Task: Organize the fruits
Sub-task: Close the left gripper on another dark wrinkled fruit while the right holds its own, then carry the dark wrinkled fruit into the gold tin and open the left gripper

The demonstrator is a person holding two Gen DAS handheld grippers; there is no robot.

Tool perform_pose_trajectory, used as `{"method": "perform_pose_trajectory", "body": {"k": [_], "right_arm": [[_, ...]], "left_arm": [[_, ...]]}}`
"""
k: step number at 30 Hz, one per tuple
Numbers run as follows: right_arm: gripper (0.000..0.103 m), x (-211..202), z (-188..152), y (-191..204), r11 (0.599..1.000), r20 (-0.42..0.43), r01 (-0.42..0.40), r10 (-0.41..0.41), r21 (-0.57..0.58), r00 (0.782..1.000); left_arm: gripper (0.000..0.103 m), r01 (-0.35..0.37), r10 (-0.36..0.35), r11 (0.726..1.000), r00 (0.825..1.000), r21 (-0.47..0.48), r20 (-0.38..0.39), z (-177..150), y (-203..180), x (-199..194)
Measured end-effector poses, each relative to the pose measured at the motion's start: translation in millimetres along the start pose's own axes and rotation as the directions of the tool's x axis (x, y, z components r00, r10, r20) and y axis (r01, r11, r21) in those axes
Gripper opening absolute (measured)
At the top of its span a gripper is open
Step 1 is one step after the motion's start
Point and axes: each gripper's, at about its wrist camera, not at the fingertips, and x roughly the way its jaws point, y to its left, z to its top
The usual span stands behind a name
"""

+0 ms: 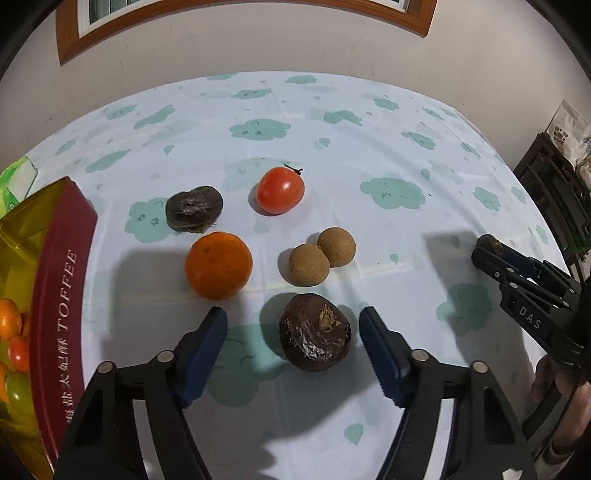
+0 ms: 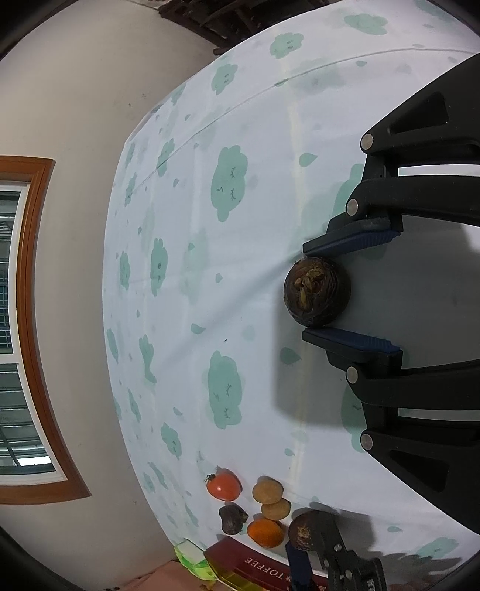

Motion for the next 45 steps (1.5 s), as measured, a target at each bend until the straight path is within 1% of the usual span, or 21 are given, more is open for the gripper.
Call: {"method": "perform_pose_trajectory", "body": {"k": [3,8,10,13,15,16,17,20,26,45], "right_arm": [[0.042,-0.2,0.0,0.1,1.000,0.000,0.000,0.000,0.000,1.000],[0.042,-0.1,-0.1,0.1,1.000,0.000,0.001,-0.001,0.000,1.000],[0.042,-0.1,0.0,0.5,1.000,0.000,0.001,-0.001,0.000,1.000],[0.042,-0.1,-0.1,0.7,1.000,0.000,0.001,-0.001,0.000,1.000],[0.042,-0.1,-0.1,0.8,1.000,0.000,0.001,-0.001,0.000,1.000],[0.042,-0.2,-0.2,0.3,1.000,0.000,0.001,-0.001,0.000,1.000],[0.042,-0.1,-0.1,0.5,1.000,0.000,0.001,-0.001,0.000,1.000],[0.042,0.0,-0.1,0.6,1.000,0.000,0.001,-0.001,0.000,1.000],[0.042,0.1,-0.1,0.5,1.000,0.000,0.002,-0.002,-0.001,1.000],[0.042,0.2,-0.1,0.8,1.000,0.000,0.003,-0.003,0.000,1.000]], "left_arm": [[0.062,-0.001,0.000,1.000,1.000,0.014,0.004,0.8,-2.2,1.6],[0.061,-0.011,0.011,1.000,1.000,0.021,0.013,0.2,-3.7,2.2],[0.058,-0.018,0.017,0.999,1.000,0.031,0.015,-0.4,-5.0,2.2],[0.050,-0.009,0.009,0.999,1.000,0.036,0.018,-0.2,-4.9,1.3],[0.042,0.003,-0.004,0.999,1.000,0.036,0.017,-0.3,-5.0,0.3],[0.040,0.006,-0.007,0.999,1.000,0.039,0.017,-0.2,-5.3,0.0],[0.033,0.010,-0.011,0.999,1.000,0.043,0.017,-0.5,-5.8,-0.4],[0.033,0.019,-0.019,0.999,1.000,0.046,0.015,-1.5,-4.9,-1.4],[0.033,0.050,-0.050,0.999,0.999,0.021,0.006,-4.8,3.8,-5.0],[0.033,0.031,-0.031,0.999,1.000,0.023,-0.004,-20.5,12.7,-17.7]]}}
